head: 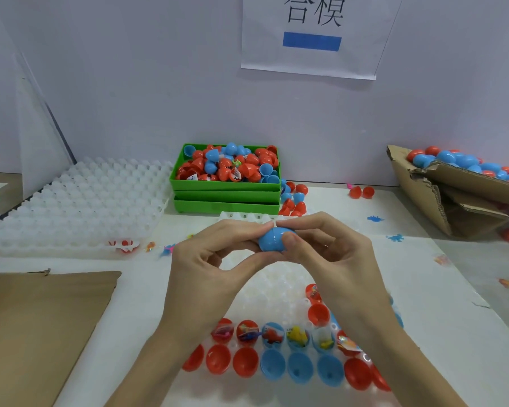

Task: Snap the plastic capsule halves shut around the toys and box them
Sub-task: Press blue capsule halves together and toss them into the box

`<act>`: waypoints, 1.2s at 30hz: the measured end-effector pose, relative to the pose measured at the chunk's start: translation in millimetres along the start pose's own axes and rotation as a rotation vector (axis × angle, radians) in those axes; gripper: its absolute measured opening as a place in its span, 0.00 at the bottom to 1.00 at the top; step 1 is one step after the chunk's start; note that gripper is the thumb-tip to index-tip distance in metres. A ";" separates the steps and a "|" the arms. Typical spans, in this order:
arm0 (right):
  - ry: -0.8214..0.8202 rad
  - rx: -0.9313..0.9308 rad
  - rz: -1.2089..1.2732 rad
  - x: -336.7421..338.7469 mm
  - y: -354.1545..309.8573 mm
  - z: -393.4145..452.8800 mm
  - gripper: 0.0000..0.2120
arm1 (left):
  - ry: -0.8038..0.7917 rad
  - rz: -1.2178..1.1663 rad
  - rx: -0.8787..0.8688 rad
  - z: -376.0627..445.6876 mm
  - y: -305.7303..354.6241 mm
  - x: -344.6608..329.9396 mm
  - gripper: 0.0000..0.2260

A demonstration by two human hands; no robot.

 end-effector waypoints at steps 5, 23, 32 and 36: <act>0.026 -0.002 0.003 1.1 -0.4 -0.5 0.09 | -0.013 0.018 0.018 -0.6 -3.1 -2.1 0.16; 0.061 0.052 0.019 -2.3 0.5 -4.3 0.07 | -0.056 -0.120 0.118 -2.3 -3.9 -10.1 0.11; 0.067 0.052 -0.044 -12.5 9.7 -11.0 0.07 | 0.035 0.029 0.125 -3.3 -9.7 -5.1 0.07; 0.101 0.060 -0.041 -9.7 10.5 -10.8 0.07 | 0.012 0.037 0.100 -2.3 -5.6 -4.6 0.08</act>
Point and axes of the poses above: each hand's wrist, its own z-axis towards the middle knuckle, its own x-axis out of the back of the hand, y = z × x, the point moved 6 cm from there along z, towards the middle knuckle, and after that the axes turned 12 degrees about z, right-handed, at the moved point
